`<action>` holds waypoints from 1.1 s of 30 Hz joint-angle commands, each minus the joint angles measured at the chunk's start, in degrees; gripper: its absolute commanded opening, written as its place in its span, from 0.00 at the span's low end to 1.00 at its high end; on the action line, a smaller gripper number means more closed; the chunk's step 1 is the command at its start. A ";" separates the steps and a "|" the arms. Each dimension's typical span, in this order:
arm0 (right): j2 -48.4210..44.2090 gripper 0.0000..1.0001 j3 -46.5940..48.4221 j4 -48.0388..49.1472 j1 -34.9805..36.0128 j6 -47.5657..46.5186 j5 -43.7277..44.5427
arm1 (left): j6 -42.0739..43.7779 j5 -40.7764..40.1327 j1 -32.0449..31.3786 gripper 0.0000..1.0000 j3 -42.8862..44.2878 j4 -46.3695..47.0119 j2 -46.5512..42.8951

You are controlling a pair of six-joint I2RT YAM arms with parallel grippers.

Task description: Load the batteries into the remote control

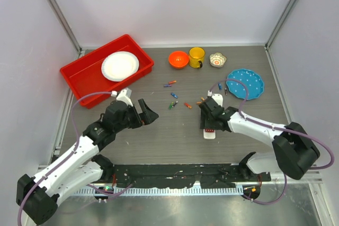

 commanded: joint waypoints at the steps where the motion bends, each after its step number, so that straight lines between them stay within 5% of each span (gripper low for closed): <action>1: -5.23 0.34 4.46 -2.87 7.24 8.68 6.07 | -0.90 -4.46 0.24 1.00 -0.12 -0.87 -3.12; 13: 6.71 0.35 12.56 0.29 22.80 23.53 10.82 | -6.88 -15.19 0.24 1.00 -1.79 -8.06 -9.63; 24: 17.97 0.37 18.53 1.09 26.15 28.65 13.20 | -9.70 -17.13 0.24 0.99 -3.81 -9.04 -13.50; 33: 24.13 0.68 22.32 -1.29 26.15 28.56 10.29 | -9.52 -18.01 0.24 0.98 -3.73 -8.87 -13.94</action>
